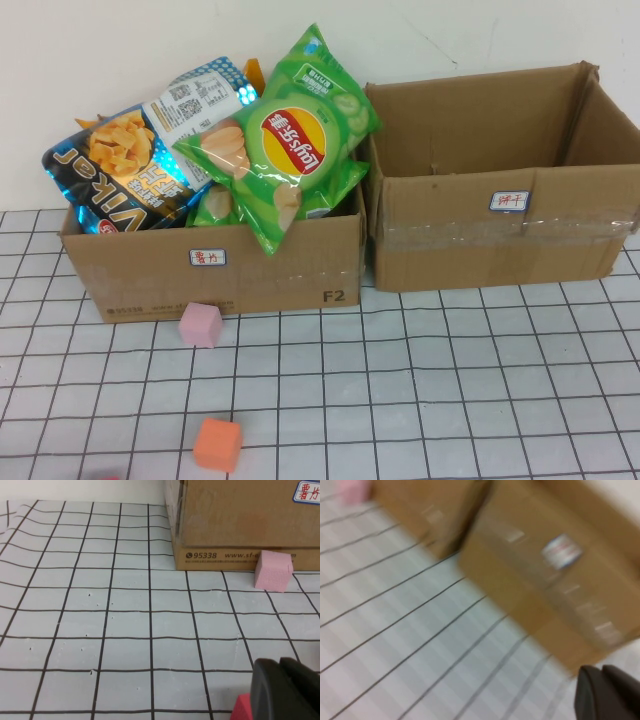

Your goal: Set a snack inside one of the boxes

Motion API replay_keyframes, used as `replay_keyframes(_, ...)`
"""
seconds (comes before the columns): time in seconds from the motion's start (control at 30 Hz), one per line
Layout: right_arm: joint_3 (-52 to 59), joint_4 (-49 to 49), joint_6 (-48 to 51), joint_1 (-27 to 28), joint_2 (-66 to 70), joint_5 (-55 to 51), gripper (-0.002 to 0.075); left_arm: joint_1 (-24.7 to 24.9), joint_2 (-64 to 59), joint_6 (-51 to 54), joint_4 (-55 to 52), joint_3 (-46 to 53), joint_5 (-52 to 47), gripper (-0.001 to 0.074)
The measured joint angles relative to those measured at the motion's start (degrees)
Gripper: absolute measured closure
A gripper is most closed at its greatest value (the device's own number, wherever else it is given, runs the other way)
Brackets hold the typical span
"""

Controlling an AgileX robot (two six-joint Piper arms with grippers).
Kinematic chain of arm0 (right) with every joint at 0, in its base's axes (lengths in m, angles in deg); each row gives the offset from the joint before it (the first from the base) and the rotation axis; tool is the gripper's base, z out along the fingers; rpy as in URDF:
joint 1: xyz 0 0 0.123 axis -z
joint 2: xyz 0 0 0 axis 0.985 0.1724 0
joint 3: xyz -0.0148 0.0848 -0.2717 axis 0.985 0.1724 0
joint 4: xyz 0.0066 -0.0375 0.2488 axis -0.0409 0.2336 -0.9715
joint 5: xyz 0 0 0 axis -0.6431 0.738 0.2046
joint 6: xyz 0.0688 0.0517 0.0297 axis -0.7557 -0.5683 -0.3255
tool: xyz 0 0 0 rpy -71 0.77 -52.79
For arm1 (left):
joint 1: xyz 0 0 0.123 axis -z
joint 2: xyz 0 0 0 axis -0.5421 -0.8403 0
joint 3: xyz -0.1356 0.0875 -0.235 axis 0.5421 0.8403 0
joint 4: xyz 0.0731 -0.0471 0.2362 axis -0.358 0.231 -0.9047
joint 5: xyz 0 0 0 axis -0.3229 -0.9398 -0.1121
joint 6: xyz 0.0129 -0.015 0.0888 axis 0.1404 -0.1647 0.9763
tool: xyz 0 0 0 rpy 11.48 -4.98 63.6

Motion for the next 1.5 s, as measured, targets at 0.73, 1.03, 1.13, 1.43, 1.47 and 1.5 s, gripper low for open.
replay_keyframes(0.73,20.2,18.5,-30.2,0.0,-24.5,21.6,0.0726,0.0,0.0,0.0,0.2,0.0,0.0,0.0736)
replay_keyframes(1.03,26.5,36.7,-54.0,0.0,-24.8,11.1,0.0726,0.0,0.0,0.0,0.2,0.0,0.0,0.0736)
replay_keyframes(1.13,27.9,37.1,-57.4,0.1,-24.8,10.4,0.0726,0.0,0.0,0.0,0.3,0.0,0.0,0.0736)
replay_keyframes(1.43,28.1,37.6,-61.1,0.1,-24.8,11.2,0.0726,0.0,0.0,0.0,0.4,0.0,0.0,0.0736)
replay_keyframes(1.47,28.1,37.6,-61.1,0.1,-24.8,11.2,0.0726,0.0,0.0,0.0,0.4,0.0,0.0,0.0736)
replay_keyframes(1.5,28.1,37.6,-61.1,0.1,-24.8,11.2,0.0726,0.0,0.0,0.0,0.4,0.0,0.0,0.0736)
